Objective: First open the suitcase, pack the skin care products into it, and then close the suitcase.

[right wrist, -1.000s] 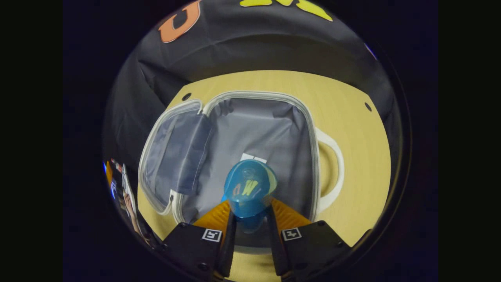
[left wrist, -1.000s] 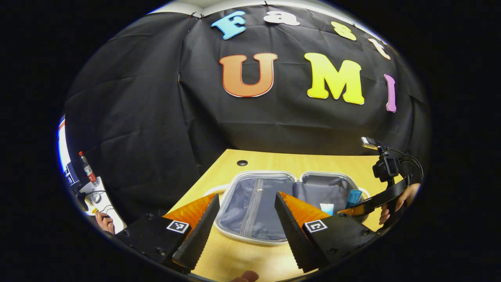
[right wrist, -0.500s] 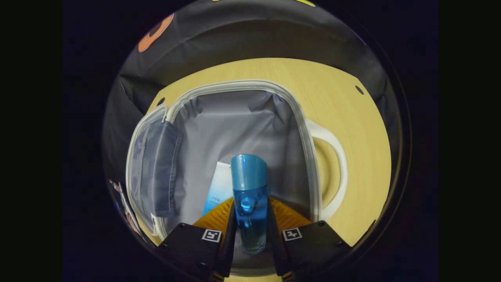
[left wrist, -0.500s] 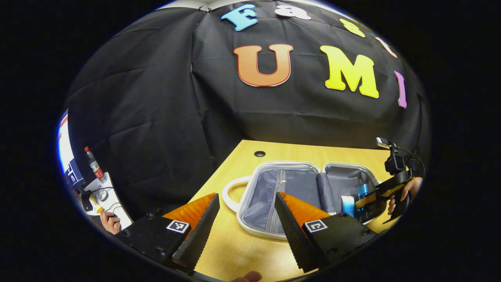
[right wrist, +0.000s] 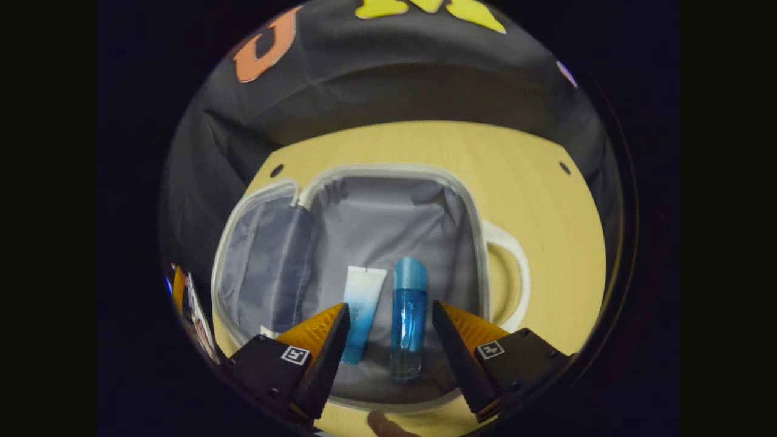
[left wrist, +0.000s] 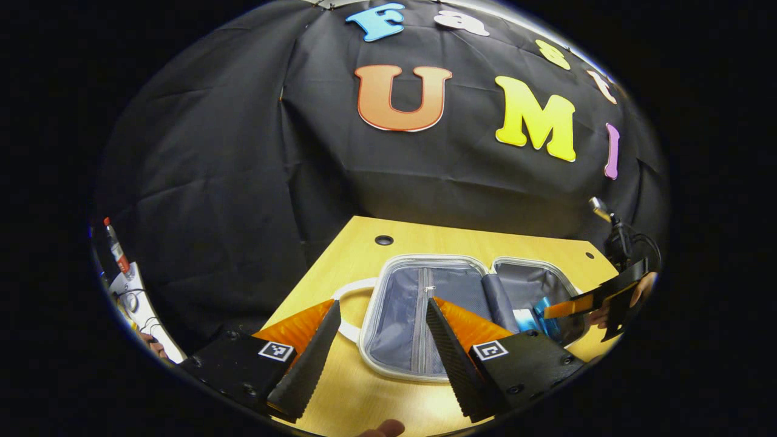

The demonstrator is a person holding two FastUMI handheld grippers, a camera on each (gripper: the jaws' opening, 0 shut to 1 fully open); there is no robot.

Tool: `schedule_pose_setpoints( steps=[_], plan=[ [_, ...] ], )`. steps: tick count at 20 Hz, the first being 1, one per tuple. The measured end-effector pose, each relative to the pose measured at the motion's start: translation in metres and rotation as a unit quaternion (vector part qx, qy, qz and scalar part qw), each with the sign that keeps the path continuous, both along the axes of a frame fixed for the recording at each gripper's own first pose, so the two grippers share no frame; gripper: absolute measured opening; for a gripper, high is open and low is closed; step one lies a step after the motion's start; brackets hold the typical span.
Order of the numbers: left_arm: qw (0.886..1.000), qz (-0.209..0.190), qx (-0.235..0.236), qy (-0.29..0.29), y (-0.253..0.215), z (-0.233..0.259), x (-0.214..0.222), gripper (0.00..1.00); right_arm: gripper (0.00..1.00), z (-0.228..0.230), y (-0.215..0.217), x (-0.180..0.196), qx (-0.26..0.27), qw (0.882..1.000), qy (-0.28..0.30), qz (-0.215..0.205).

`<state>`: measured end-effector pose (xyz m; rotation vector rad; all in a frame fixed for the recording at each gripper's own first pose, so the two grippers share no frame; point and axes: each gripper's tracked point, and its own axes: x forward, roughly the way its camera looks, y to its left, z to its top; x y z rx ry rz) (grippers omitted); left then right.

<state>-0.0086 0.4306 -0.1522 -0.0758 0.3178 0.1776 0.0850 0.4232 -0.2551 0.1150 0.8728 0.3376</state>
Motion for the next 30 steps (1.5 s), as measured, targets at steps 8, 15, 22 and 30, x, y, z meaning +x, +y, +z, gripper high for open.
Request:
schedule_pose_setpoints(
  steps=[8, 15, 22, 30],
  plan=[
    [0.994, 0.000, -0.093, 0.053, 0.054, -0.054, 0.049, 0.92, 0.77, 0.111, -0.055, -0.050, -0.018, 0.986, -0.149, 0.072],
    [0.959, 0.055, -0.263, 0.090, 0.083, -0.099, 0.065, 0.95, 0.78, 0.112, -0.117, -0.085, -0.031, 0.986, -0.154, 0.048],
    [0.921, 0.085, -0.365, 0.109, 0.077, -0.129, 0.072, 0.76, 0.78, 0.129, -0.121, -0.108, 0.005, 0.983, -0.174, 0.063],
    [0.907, 0.096, -0.392, 0.119, 0.065, -0.125, 0.078, 0.21, 0.81, 0.136, -0.122, -0.114, -0.019, 0.976, -0.203, 0.077]
  ],
)
